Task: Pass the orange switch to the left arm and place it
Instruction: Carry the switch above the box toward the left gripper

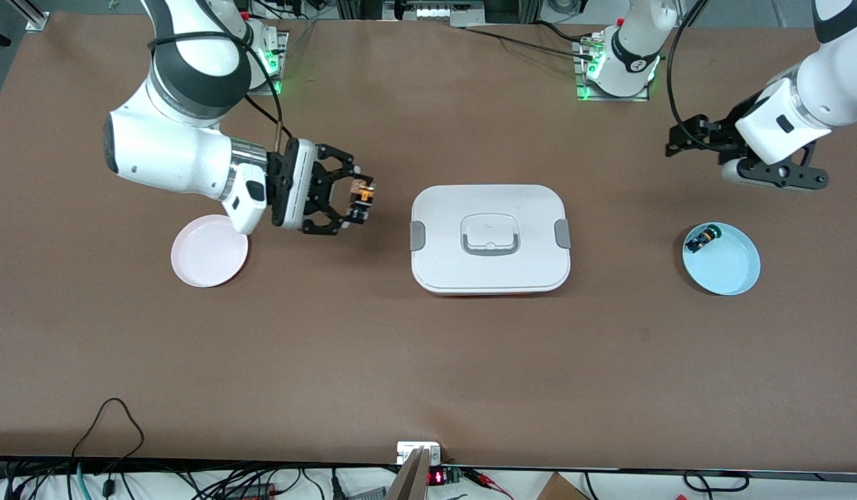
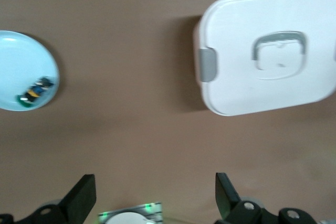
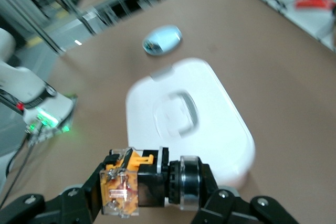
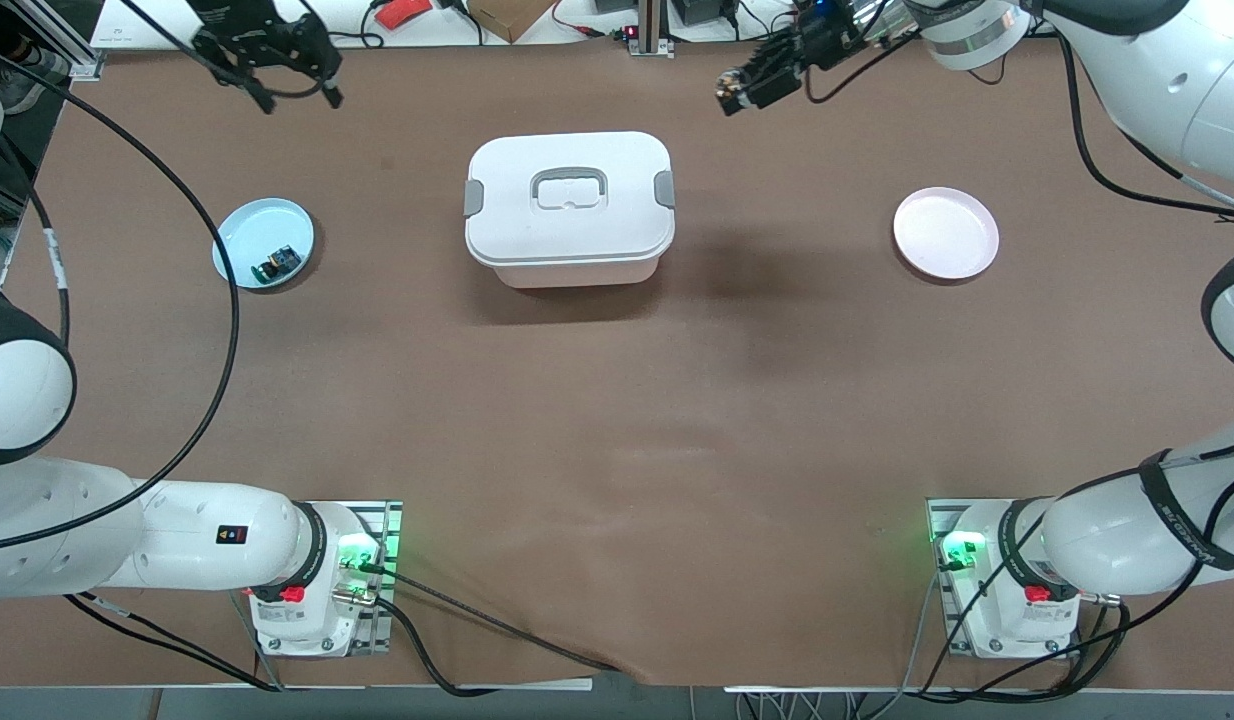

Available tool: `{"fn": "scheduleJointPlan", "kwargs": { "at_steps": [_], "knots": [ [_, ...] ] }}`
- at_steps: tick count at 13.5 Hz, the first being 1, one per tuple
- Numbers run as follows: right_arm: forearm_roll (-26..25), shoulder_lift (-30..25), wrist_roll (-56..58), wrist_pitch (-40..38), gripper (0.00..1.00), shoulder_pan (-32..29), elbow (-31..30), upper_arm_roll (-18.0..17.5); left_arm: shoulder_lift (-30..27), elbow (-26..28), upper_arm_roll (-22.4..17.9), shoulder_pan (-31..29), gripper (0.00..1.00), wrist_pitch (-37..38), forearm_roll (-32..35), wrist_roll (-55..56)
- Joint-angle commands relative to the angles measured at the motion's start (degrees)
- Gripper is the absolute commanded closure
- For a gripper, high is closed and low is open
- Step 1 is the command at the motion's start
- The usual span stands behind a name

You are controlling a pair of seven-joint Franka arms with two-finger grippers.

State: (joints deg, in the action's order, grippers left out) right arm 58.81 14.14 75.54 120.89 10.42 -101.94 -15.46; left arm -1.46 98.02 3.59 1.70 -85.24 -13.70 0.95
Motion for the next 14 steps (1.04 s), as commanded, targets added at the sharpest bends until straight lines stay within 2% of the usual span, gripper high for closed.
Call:
{"fn": "scheduleJointPlan", "kwargs": {
  "at_steps": [1,2,5,7,9,11,14],
  "knots": [
    [12.9,0.8,11.3,0.0,0.88,2.6,0.4,0.0,1.1,-0.7,-0.5,-0.9,0.00,4.4,-11.6,-1.1],
    [17.6,0.9,13.9,0.1,0.88,3.6,0.4,0.0,1.6,-0.5,-0.5,-1.7,0.00,6.0,-18.1,-1.3],
    [33.2,2.9,20.3,0.2,0.88,7.7,0.6,0.0,4.4,-0.5,-0.5,-2.0,0.00,7.0,-31.6,-1.5],
    [40.0,3.7,25.2,0.3,0.88,9.3,1.8,0.0,6.6,0.2,-0.6,-2.2,0.00,7.0,-42.0,-1.5],
    [42.4,4.0,27.8,0.4,0.89,9.6,2.3,0.0,8.2,1.1,-0.3,-2.1,0.00,5.5,-51.2,-0.6],
    [43.3,4.7,32.4,0.8,0.89,10.7,2.6,0.0,8.1,8.1,-0.2,-2.1,0.00,1.7,-58.9,-2.8],
    [44.8,5.4,34.9,2.7,0.89,11.8,2.8,0.0,7.2,13.7,0.2,-1.4,0.00,-2.8,-67.0,-3.7]
  ]
}}
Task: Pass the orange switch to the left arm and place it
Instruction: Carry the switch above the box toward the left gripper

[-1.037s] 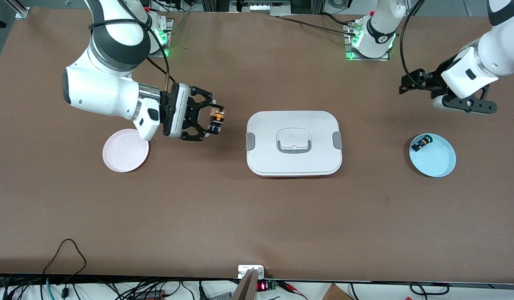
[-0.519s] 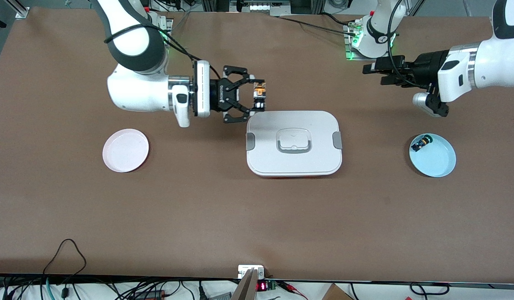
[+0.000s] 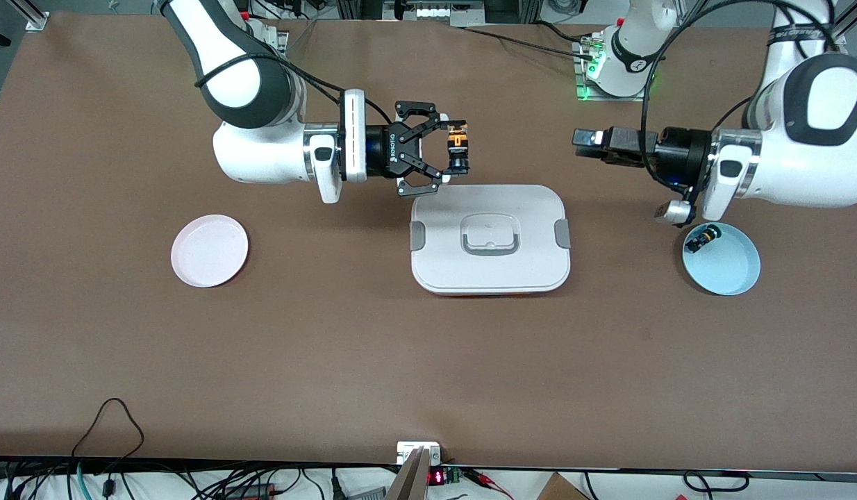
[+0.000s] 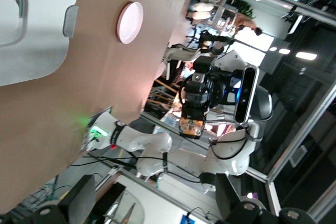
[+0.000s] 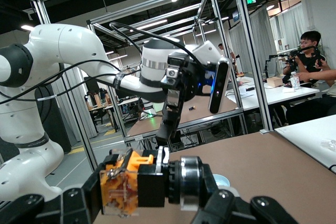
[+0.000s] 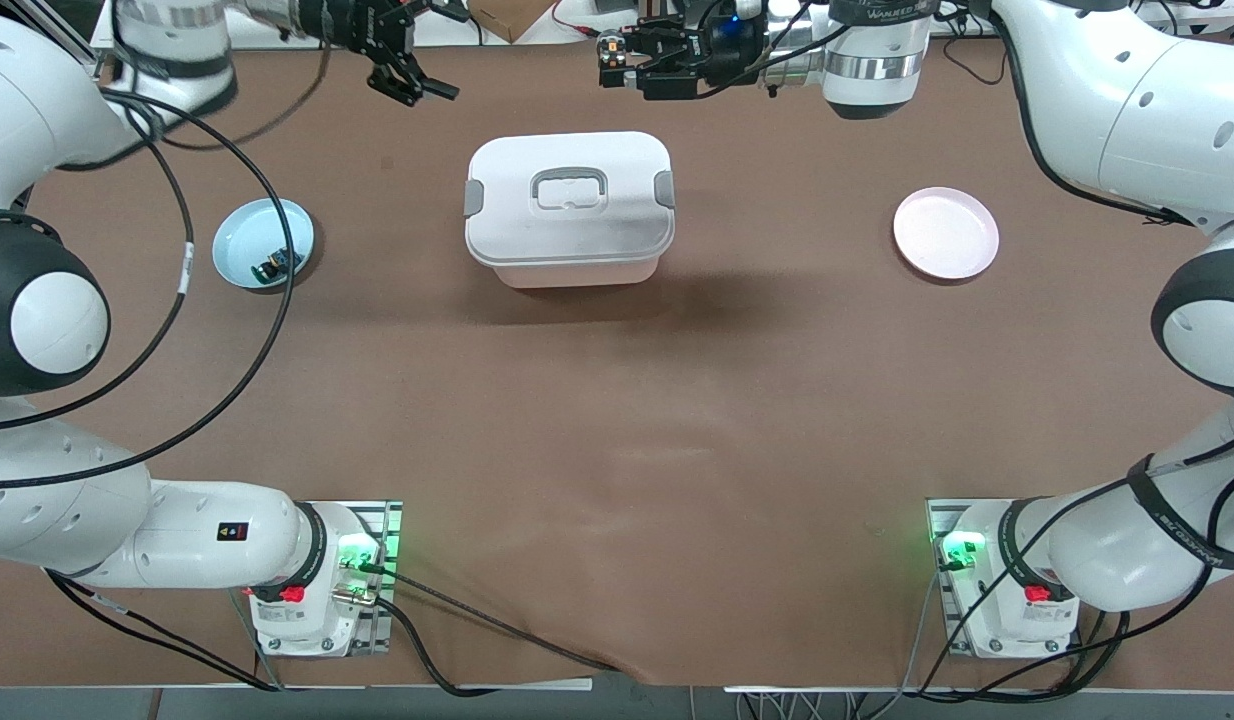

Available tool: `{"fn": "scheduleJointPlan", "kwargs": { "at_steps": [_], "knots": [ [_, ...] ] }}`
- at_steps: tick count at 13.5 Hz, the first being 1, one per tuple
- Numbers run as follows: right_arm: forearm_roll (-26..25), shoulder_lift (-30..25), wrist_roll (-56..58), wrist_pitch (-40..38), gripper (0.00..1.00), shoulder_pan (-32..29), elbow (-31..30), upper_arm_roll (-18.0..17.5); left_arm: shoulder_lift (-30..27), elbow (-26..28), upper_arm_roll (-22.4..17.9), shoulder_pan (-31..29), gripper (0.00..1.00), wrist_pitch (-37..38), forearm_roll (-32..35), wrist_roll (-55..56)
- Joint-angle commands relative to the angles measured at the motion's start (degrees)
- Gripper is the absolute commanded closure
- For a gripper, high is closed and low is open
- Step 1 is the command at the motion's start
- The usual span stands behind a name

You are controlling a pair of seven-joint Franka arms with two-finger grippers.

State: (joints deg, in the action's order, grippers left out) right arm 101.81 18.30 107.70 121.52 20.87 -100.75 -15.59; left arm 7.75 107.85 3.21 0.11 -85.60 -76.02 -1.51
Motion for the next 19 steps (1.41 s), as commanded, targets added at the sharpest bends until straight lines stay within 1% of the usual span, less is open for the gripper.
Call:
{"fn": "scheduleJointPlan", "kwargs": {
  "at_steps": [1,2,3,4,5,7,8,12,14,15,16,18,19],
  "knots": [
    [1.8,1.6,2.8,3.0,0.89,2.2,2.2,0.1,-3.8,6.3,2.6,0.4,0.00,-6.0,-6.8,-1.2],
    [1.8,1.9,2.8,3.7,0.89,2.7,2.3,0.1,-5.4,8.4,6.1,0.2,0.00,-11.4,-9.0,-1.6],
    [1.8,2.6,2.9,3.7,0.88,3.1,2.6,0.2,-5.8,9.0,8.6,0.2,0.00,-15.2,-10.3,-4.3],
    [1.8,3.1,2.9,3.8,0.88,3.7,2.8,0.2,-5.6,9.0,10.3,0.2,0.00,-18.4,-11.9,-8.6],
    [1.8,3.6,3.0,4.9,0.88,4.2,3.5,0.2,-5.5,9.1,11.3,0.5,0.00,-20.7,-15.0,-11.6],
    [1.8,3.6,2.9,7.5,0.88,5.4,4.2,0.2,-5.6,10.0,15.4,0.2,0.03,-25.8,-19.2,-15.3],
    [2.0,3.6,2.9,7.9,0.88,5.6,4.3,0.2,-5.5,10.4,15.7,0.3,0.04,-26.1,-19.7,-16.6],
    [2.2,3.6,2.7,8.1,0.88,5.7,4.3,0.2,-5.7,11.7,15.8,0.2,0.04,-25.2,-19.5,-17.7],
    [2.6,3.6,2.7,8.1,0.88,5.7,4.4,0.2,-5.8,12.0,15.8,0.2,0.07,-24.1,-19.5,-17.7],
    [2.9,3.6,2.9,8.1,0.88,5.8,4.4,0.2,-5.8,12.2,15.7,0.1,0.10,-22.1,-19.5,-17.7],
    [3.0,3.6,2.9,8.1,0.88,5.8,4.4,0.2,-5.8,12.2,15.7,-0.1,0.20,-19.8,-19.4,-17.7],
    [3.0,3.6,2.9,8.1,0.88,5.8,4.4,0.3,-5.7,12.2,15.6,-0.8,0.38,-18.9,-19.0,-17.7],
    [3.0,3.6,2.9,8.2,0.88,5.8,4.4,0.3,-5.7,12.2,15.6,-1.0,0.49,-18.9,-19.0,-17.7]
  ]
}}
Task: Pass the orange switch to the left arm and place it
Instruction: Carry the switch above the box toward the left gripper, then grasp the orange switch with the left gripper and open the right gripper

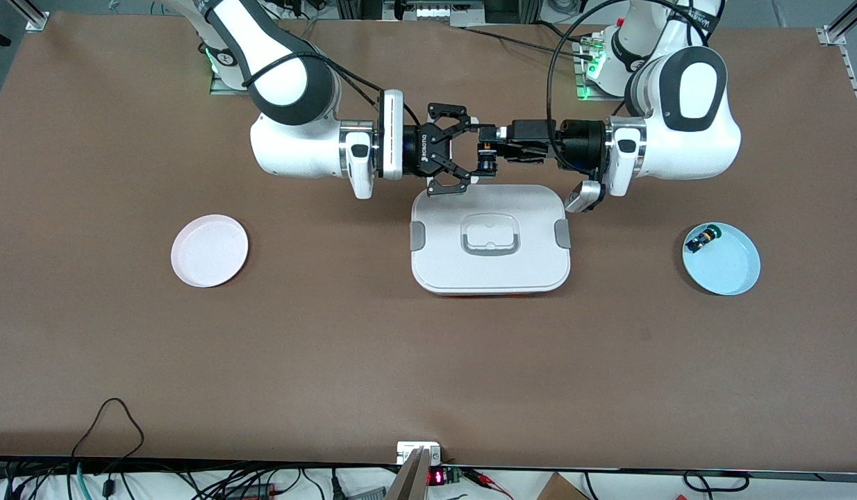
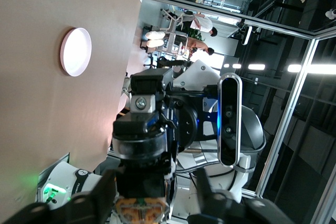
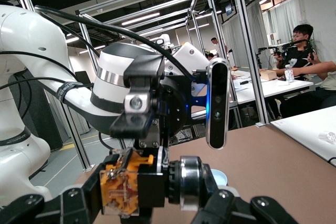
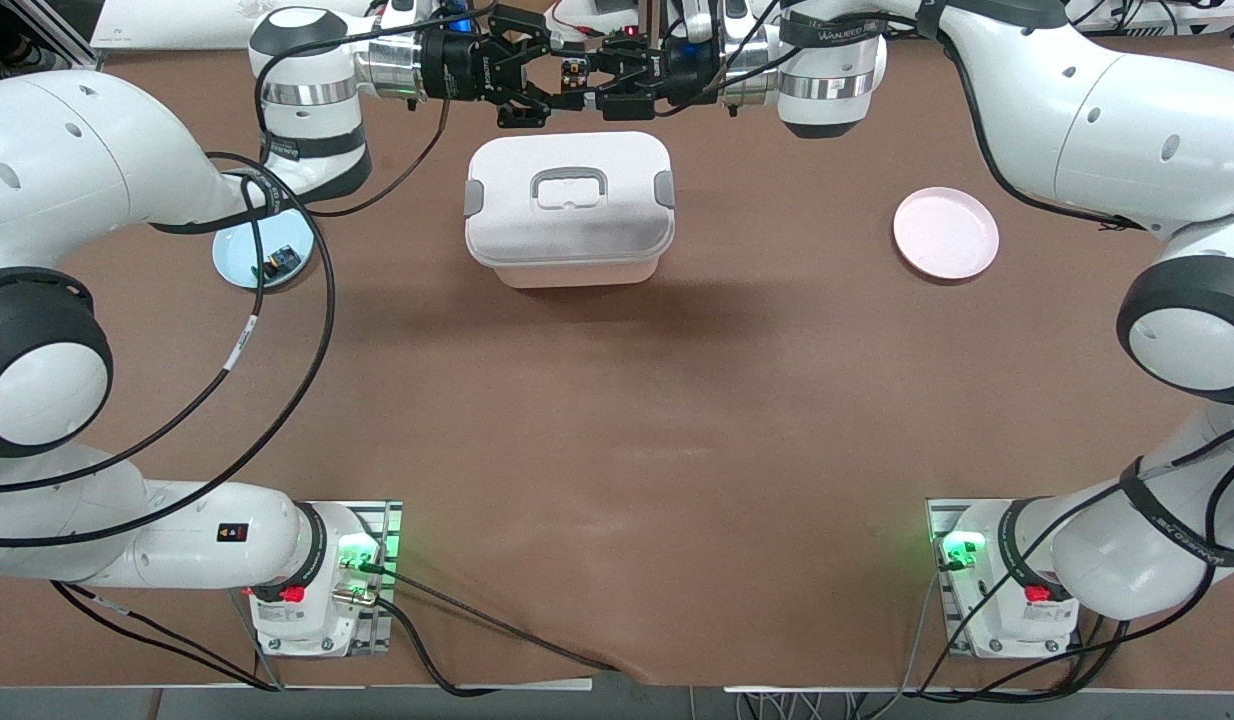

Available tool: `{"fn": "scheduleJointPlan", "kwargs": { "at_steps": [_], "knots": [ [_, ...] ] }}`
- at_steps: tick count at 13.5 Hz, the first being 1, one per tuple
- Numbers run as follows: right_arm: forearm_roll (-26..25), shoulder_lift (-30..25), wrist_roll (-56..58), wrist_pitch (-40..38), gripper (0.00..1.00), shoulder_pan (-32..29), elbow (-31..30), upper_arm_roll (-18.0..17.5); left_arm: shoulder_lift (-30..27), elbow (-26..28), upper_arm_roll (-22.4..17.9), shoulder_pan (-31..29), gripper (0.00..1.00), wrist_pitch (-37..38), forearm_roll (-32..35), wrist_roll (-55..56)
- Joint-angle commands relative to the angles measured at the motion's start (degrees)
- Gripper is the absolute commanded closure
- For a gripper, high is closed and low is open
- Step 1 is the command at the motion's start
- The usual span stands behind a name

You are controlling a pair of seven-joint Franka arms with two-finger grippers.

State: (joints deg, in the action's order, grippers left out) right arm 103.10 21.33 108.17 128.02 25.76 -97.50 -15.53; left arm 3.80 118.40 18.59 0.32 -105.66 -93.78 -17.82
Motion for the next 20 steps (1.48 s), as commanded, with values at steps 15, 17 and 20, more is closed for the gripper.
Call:
{"fn": "scheduleJointPlan", "kwargs": {
  "at_steps": [15,17,20],
  "knots": [
    [4.8,-0.3,1.3,3.1,0.00,1.5,1.0,0.3,-1.3,1.6,0.1,-1.8,0.70,1.2,-1.1,-3.9],
    [4.8,-0.4,1.1,2.9,0.00,1.1,0.6,0.3,-1.3,1.6,0.1,-1.8,0.69,1.3,-1.1,-3.8],
    [4.6,-0.5,1.6,2.5,0.00,-0.6,-0.1,0.3,-1.3,0.3,-0.5,-2.0,0.69,1.2,6.8,-3.9]
  ]
}}
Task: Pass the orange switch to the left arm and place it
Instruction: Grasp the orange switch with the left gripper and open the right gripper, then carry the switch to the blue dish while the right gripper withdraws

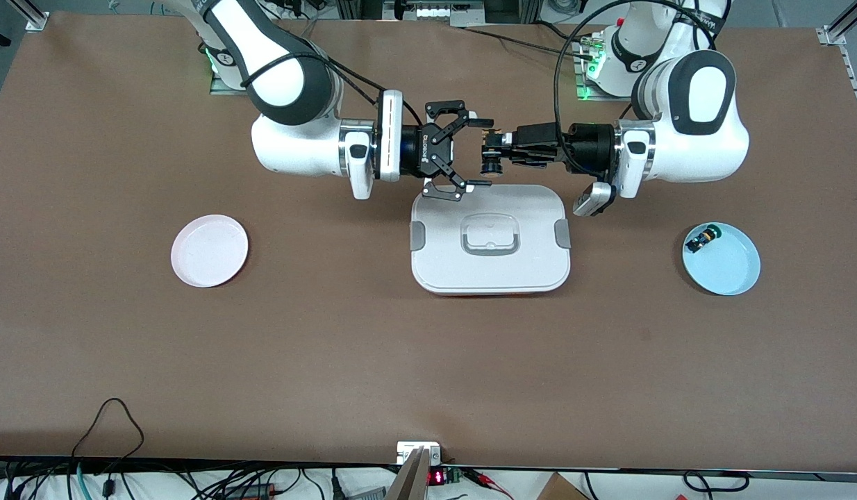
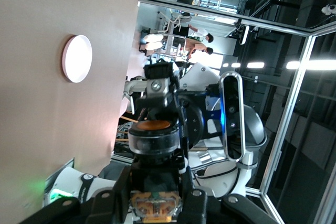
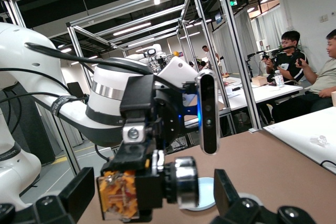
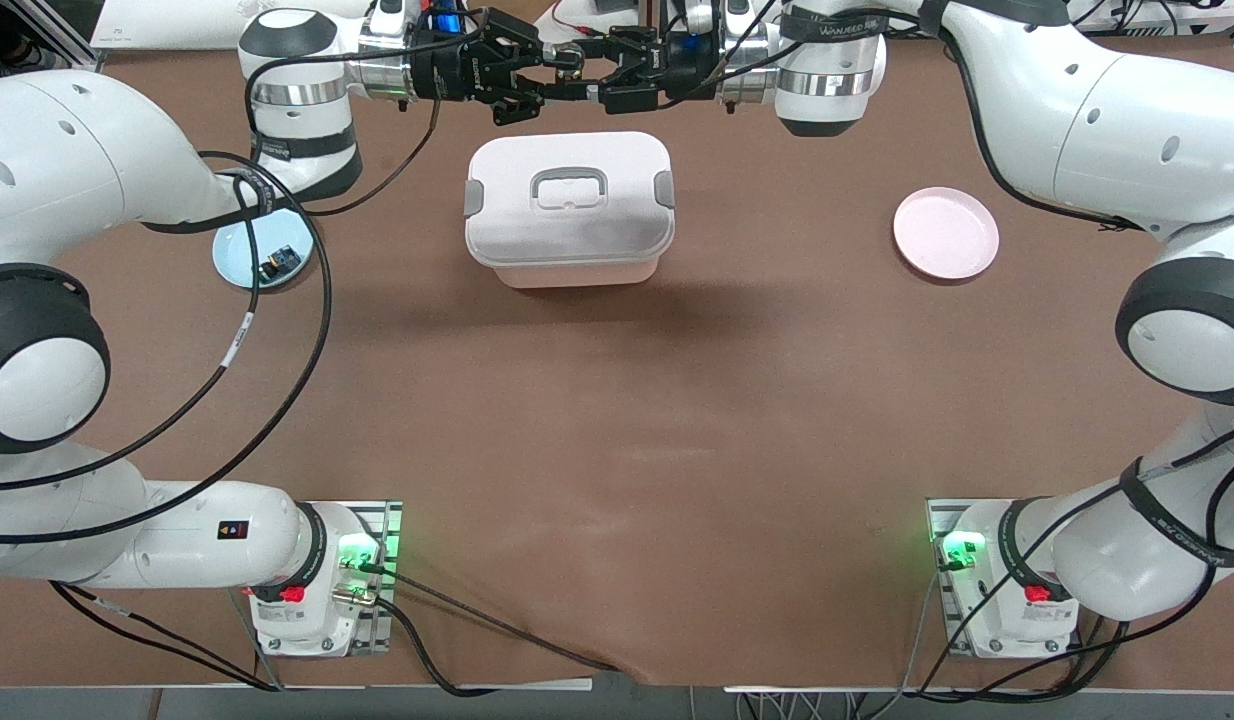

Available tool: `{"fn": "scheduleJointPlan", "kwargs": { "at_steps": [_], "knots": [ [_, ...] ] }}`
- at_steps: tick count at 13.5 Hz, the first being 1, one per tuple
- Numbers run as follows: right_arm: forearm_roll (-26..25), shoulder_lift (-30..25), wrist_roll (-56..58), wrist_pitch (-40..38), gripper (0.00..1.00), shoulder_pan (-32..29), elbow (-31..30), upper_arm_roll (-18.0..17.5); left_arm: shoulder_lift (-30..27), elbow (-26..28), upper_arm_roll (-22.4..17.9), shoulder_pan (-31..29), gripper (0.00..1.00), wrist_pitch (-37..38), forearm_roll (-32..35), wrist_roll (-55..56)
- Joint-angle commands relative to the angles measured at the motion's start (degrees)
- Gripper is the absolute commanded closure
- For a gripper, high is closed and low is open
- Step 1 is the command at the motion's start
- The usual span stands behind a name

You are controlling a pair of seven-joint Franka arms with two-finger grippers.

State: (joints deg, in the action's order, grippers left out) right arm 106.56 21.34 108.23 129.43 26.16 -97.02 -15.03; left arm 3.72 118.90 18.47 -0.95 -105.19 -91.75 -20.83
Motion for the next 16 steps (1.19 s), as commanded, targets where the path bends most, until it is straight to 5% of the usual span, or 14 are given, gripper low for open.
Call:
{"fn": "scheduleJointPlan", "kwargs": {
  "at_steps": [1,5,11,16],
  "knots": [
    [1.0,-0.9,1.5,1.0,0.00,-1.5,-1.0,-0.2,-1.0,-1.6,-0.3,-2.5,0.69,1.0,8.2,-0.7],
    [0.6,-2.3,1.5,-3.0,0.00,-5.7,-4.1,-0.1,0.2,-4.7,-0.4,-5.6,0.72,5.7,19.6,-1.6],
    [-6.2,-7.5,-11.0,-2.4,0.00,-14.2,-12.0,0.0,0.7,-13.3,-0.4,-6.7,0.76,8.6,55.1,-1.8],
    [-25.2,-8.9,-47.5,0.4,0.00,-16.9,-11.1,0.1,5.1,-18.2,0.0,-6.1,0.76,12.0,86.5,-12.5]
  ]
}}
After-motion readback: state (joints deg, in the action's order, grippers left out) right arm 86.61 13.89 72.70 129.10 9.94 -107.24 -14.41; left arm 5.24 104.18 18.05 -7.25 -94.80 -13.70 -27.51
